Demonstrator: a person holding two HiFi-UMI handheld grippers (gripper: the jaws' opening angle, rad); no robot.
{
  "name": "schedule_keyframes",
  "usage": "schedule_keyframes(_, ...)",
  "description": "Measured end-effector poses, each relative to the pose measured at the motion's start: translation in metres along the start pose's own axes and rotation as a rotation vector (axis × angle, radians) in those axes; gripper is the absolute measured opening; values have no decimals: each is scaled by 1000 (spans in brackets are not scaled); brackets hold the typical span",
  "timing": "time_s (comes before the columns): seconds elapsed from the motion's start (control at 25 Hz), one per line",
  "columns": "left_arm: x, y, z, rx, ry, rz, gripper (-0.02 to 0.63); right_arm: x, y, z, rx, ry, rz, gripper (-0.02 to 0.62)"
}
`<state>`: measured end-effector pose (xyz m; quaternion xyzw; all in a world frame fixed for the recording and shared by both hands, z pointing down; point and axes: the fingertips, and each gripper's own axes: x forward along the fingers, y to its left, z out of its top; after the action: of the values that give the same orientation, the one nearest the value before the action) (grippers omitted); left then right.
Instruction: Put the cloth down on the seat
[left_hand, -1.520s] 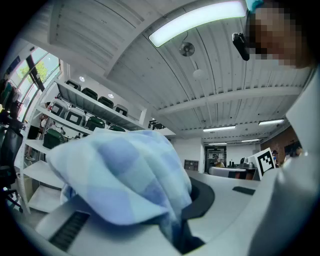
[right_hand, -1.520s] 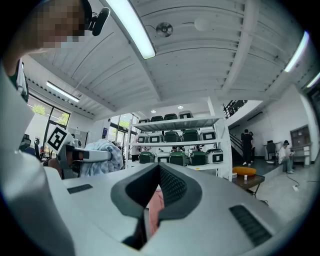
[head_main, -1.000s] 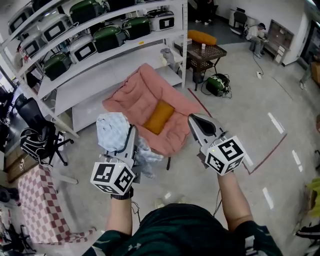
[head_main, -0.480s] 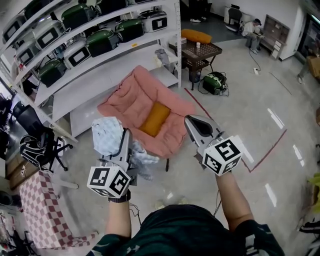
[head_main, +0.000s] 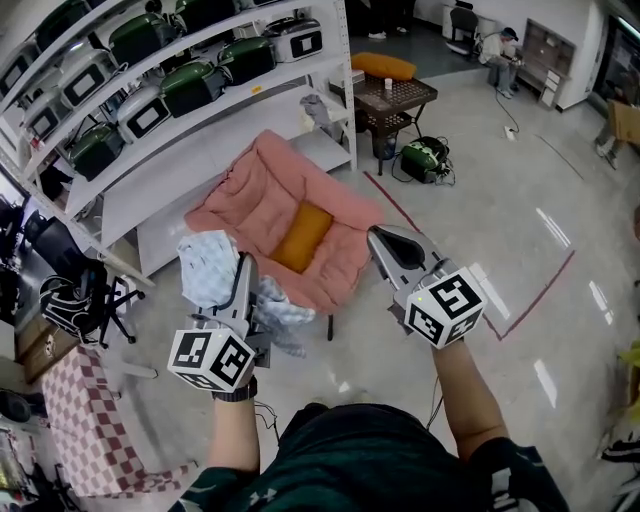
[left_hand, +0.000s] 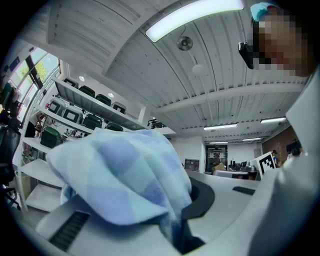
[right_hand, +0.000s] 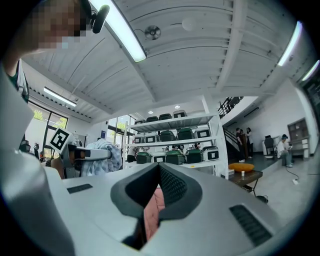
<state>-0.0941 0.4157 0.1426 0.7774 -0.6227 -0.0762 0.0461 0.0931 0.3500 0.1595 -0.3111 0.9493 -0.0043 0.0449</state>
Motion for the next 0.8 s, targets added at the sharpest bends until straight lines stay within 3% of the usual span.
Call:
schedule_keyframes(0.52,34,3,-14,-10,9,-23,48,-2,-31,-13,4,12,-47,5)
schedule_keyframes(0.8,74,28,-25,-27,21,-32,49,31,-55,-20,3,34,-65,5)
